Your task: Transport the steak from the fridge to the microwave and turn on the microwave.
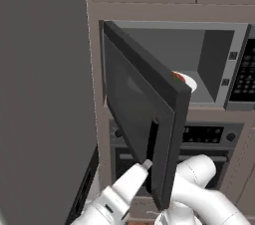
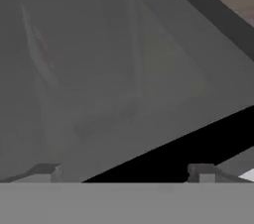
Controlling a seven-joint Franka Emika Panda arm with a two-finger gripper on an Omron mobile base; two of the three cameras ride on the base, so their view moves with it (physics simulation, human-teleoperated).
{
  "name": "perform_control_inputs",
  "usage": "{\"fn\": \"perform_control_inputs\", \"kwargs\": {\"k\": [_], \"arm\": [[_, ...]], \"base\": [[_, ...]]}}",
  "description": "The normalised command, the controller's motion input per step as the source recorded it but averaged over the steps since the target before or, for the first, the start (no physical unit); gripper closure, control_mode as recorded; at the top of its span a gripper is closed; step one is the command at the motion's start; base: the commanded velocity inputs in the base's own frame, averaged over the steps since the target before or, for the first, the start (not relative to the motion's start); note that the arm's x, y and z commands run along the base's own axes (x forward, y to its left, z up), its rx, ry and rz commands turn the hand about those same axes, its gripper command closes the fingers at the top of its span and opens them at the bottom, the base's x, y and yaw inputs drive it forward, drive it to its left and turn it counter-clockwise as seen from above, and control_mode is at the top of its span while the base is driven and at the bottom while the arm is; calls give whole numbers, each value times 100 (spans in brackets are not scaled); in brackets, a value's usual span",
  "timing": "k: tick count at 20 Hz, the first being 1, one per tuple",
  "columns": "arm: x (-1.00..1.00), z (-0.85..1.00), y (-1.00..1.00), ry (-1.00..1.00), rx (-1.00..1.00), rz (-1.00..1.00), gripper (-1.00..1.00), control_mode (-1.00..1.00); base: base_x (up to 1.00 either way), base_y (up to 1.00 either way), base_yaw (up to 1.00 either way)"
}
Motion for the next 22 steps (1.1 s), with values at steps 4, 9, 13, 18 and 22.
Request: {"fn": "perform_control_inputs", "kwargs": {"k": [4, 9, 13, 18, 22], "arm": [[-2, 54, -100, -2, 31, -14, -100, -100], [0, 52, -100, -1, 31, -11, -100, -100], [4, 33, -100, 0, 30, -10, -100, -100], [39, -6, -97, 0, 20, -8, -100, -100], [87, -16, -84, 0, 11, -6, -100, -100]], "base": [[0, 0, 0], [0, 0, 0], [0, 0, 0], [0, 0, 0], [0, 0, 0]]}}
